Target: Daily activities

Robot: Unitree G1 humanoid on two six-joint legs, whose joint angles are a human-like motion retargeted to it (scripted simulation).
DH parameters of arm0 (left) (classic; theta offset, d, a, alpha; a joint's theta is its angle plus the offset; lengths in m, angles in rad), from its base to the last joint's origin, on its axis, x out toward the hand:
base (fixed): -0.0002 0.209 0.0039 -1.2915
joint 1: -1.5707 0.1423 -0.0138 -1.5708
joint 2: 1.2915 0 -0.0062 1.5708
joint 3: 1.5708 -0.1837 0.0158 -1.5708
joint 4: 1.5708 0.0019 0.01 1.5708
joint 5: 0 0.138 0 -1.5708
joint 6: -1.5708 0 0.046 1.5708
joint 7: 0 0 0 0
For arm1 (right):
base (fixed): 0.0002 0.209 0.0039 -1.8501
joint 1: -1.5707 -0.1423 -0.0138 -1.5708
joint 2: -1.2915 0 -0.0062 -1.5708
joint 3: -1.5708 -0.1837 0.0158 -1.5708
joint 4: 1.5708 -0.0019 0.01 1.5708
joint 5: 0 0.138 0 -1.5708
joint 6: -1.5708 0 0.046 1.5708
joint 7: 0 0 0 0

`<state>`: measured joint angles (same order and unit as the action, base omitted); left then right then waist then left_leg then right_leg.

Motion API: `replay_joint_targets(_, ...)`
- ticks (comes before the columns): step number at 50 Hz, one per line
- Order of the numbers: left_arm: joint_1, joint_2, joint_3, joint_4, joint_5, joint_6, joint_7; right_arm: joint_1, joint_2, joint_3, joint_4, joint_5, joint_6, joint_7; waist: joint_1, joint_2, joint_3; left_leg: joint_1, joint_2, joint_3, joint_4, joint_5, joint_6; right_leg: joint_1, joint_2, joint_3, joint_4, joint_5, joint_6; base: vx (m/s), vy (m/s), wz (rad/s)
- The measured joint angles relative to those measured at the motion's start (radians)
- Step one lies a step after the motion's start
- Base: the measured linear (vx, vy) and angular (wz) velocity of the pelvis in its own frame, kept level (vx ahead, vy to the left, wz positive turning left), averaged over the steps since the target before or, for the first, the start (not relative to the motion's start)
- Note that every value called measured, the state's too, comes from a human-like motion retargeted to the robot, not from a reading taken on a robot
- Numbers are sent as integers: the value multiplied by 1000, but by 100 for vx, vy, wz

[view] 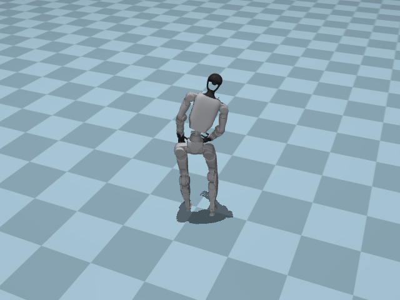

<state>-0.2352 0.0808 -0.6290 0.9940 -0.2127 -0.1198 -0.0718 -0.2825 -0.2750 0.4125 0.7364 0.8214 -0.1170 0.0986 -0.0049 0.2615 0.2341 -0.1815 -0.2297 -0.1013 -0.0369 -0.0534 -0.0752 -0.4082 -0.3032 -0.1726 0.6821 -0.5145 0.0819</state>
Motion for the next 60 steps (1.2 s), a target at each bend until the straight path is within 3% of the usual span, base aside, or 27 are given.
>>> replay_joint_targets(12, -26, 17, -100, -61, 59, -23, -10, -89, -47, 27, -3, -141, -14, -15, 8, 49, -6, -49, -4, -1, -2, 24, -22, -48, -8, -7, 3, 10, -3, 0, 0, 0)
replay_joint_targets(25, -42, 51, -149, -117, 20, -35, -44, -167, -55, 61, -26, -204, -6, 19, 14, 51, -18, -79, 5, -5, -2, 36, -35, -75, 0, -13, -5, 24, -6, 0, 0, 0)
replay_joint_targets(60, -44, 99, -202, -196, -315, -23, -67, -136, -127, 50, -227, 33, 51, 219, -9, 13, -15, -69, 17, -9, -1, 41, -57, -71, 6, -31, 16, 18, -14, 0, 0, 0)
